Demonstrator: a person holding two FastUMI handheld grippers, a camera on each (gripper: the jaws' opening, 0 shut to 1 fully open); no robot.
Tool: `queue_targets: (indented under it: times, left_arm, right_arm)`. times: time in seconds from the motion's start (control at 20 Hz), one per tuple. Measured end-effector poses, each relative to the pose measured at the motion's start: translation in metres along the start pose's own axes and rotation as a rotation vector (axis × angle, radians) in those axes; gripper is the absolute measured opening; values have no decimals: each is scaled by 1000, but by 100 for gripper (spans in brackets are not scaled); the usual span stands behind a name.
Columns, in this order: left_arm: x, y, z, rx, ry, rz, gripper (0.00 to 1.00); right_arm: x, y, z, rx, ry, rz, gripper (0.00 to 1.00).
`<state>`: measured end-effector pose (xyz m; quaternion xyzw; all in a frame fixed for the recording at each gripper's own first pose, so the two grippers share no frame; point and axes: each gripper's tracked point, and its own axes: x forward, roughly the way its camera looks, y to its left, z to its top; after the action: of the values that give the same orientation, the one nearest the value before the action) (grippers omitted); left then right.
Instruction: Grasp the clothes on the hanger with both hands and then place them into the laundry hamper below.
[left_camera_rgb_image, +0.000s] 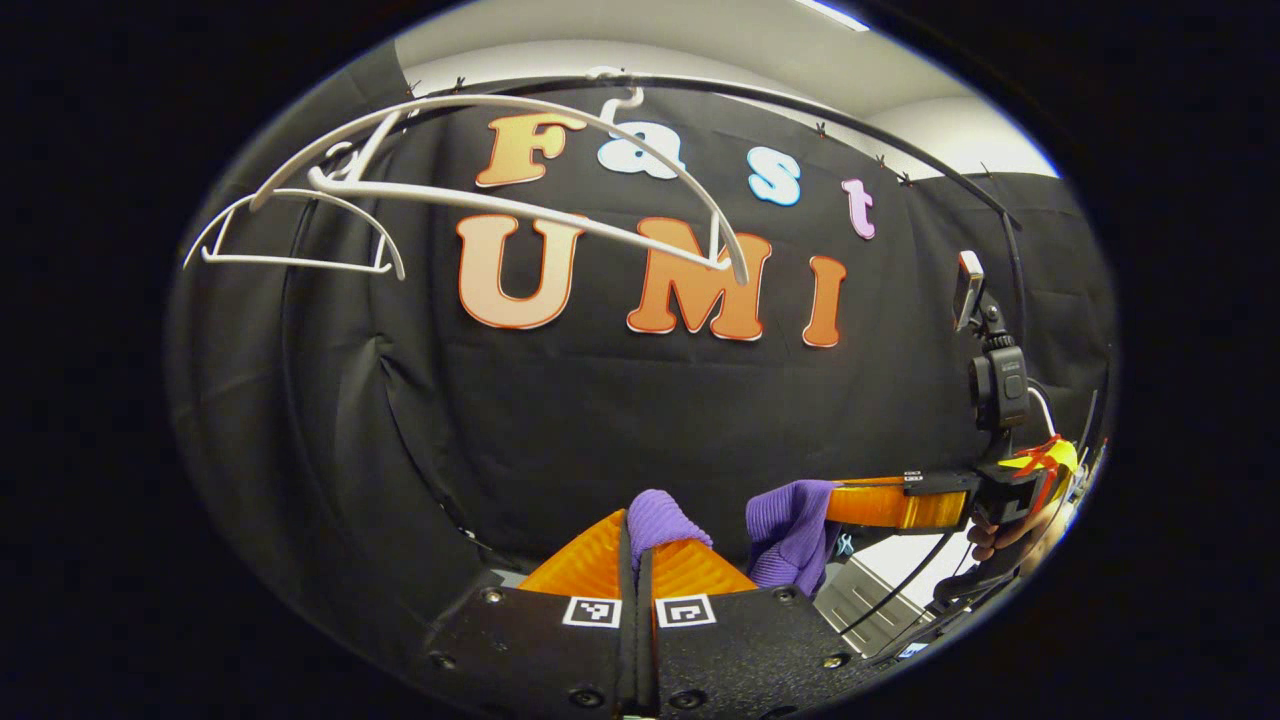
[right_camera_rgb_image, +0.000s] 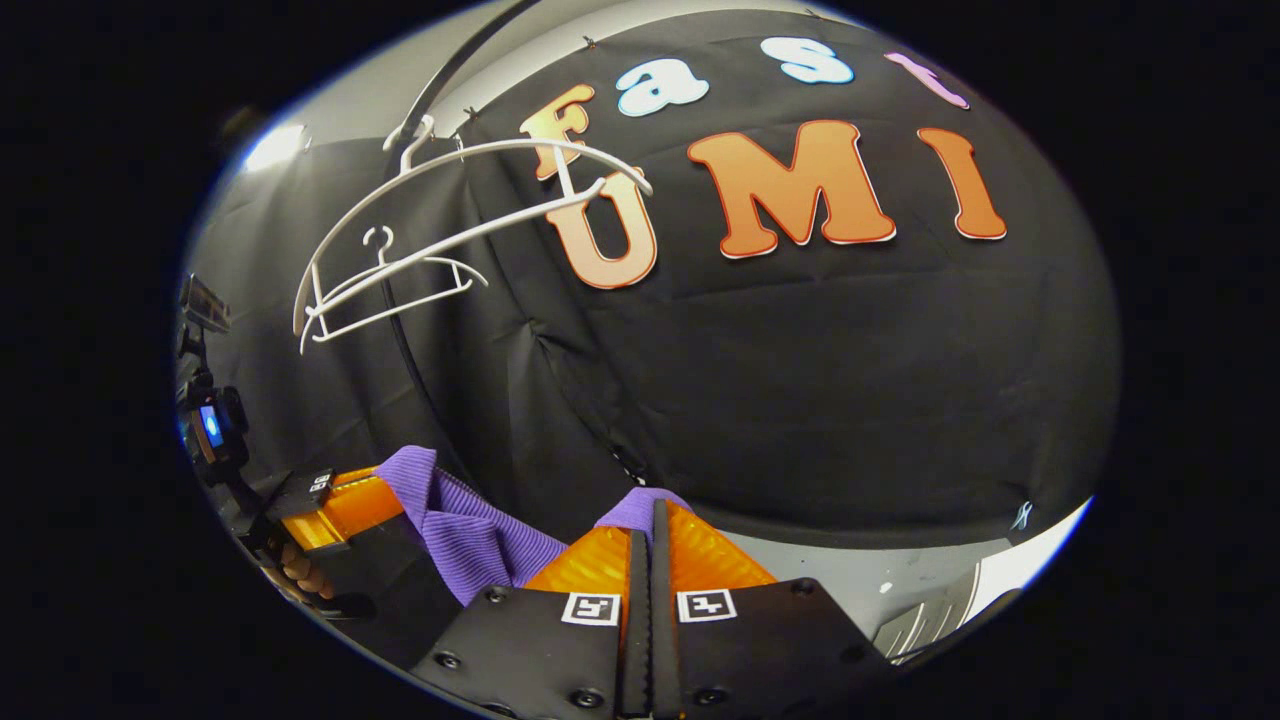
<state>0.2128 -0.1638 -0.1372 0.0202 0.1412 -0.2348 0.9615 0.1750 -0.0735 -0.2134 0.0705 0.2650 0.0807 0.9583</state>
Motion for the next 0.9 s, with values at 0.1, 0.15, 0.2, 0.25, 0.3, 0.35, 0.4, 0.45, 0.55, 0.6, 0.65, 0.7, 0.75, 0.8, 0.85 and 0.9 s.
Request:
queue_targets:
  times: [0.1, 0.15, 0.2, 0.25, 0.3, 0.35, 0.4, 0.45, 0.55, 0.6, 0.65, 0.7, 0.75, 0.8, 0.85, 0.9]
  left_arm:
    - [8, -4, -13, 3, 39, 6, 0]
    - [9, -3, -25, 2, 57, 8, 0]
    - [9, -1, -36, 1, 76, 13, 0]
    - [12, 3, -46, -2, 93, 19, 0]
    - [13, 7, -56, -12, 101, 24, 0]
    - [14, 10, -66, -26, 105, 27, 0]
    - [17, 13, -76, -37, 116, 31, 0]
    - [20, 17, -90, -44, 136, 44, 0]
    - [21, 24, -122, -57, 180, 68, 0]
    - [21, 25, -135, -62, 201, 72, 0]
    - [23, 25, -146, -63, 217, 77, 0]
    - [25, 26, -156, -60, 228, 84, 0]
    - [26, 25, -165, -57, 239, 88, 0]
    - [27, 25, -176, -59, 254, 96, 0]
    - [29, 24, -183, -69, 268, 99, 0]
    - [32, 20, -190, -75, 279, 95, 0]
  right_arm:
    - [4, -4, -17, 5, 19, 10, 8]
    - [6, -5, -27, 7, 25, 17, 8]
    - [9, -7, -37, 7, 31, 15, 7]
    - [12, -10, -48, 1, 37, 12, 7]
    - [17, -14, -58, -8, 42, 6, 7]
    - [21, -19, -69, -11, 40, -3, 8]
    - [23, -22, -78, 1, 38, -8, 8]
    - [28, -24, -89, 15, 40, -14, 8]
    - [35, -30, -112, 28, 52, -36, 7]
    - [40, -33, -125, 32, 61, -44, 8]
    - [43, -35, -136, 34, 72, -49, 8]
    - [47, -39, -145, 36, 79, -58, 8]
    - [49, -42, -155, 34, 84, -71, 8]
    - [53, -48, -164, 30, 91, -87, 8]
    - [56, -54, -173, 31, 100, -101, 8]
    - [58, -60, -183, 41, 110, -114, 8]
